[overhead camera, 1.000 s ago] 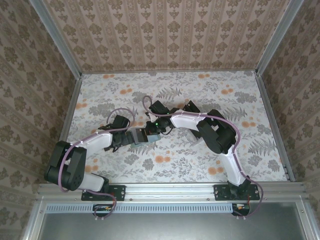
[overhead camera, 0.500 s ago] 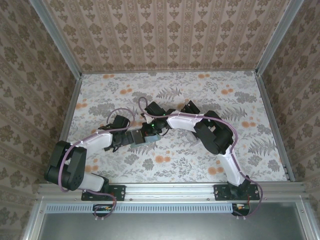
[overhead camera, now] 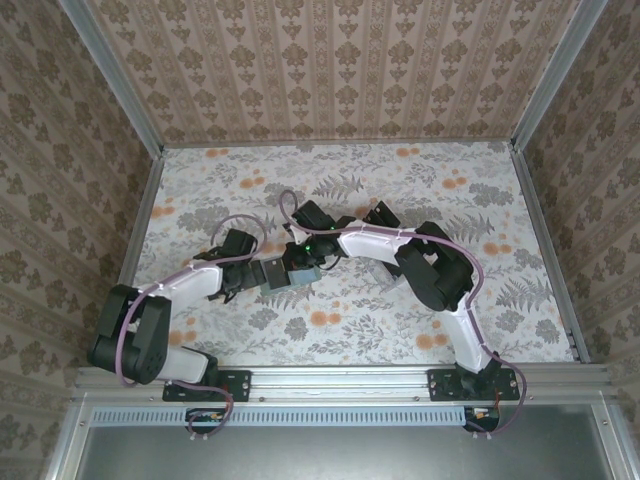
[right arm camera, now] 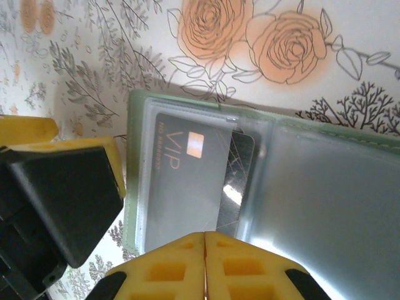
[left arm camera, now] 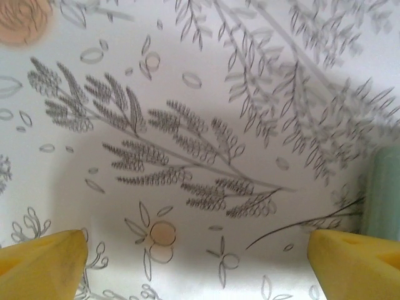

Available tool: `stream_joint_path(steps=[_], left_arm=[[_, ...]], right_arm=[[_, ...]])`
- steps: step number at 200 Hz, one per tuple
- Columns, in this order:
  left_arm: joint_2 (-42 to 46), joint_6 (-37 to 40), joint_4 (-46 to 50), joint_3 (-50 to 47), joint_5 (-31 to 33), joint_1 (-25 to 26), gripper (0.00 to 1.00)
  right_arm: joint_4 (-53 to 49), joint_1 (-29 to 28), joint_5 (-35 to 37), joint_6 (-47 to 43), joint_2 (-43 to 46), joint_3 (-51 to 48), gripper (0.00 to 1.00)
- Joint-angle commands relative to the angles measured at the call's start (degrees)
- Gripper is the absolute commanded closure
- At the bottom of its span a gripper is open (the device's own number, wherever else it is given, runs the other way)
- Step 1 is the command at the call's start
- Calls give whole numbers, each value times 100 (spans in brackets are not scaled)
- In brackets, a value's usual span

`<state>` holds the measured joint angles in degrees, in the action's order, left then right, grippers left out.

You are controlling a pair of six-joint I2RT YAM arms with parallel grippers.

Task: Put the credit cards into the card holder
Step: Insert the credit card into the card slot.

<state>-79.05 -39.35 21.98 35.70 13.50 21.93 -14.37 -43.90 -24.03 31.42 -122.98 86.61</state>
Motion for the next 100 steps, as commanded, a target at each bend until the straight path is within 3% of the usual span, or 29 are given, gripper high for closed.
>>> stream_joint_path(steps=[1, 100], left_arm=[[255, 25, -116, 49, 49, -111, 0], [-61, 42, -202, -20, -51, -204, 0]], right_arm=[[-102, 44, 136, -79, 139, -56, 90], [-147, 34, 101, -83, -250, 83, 90]])
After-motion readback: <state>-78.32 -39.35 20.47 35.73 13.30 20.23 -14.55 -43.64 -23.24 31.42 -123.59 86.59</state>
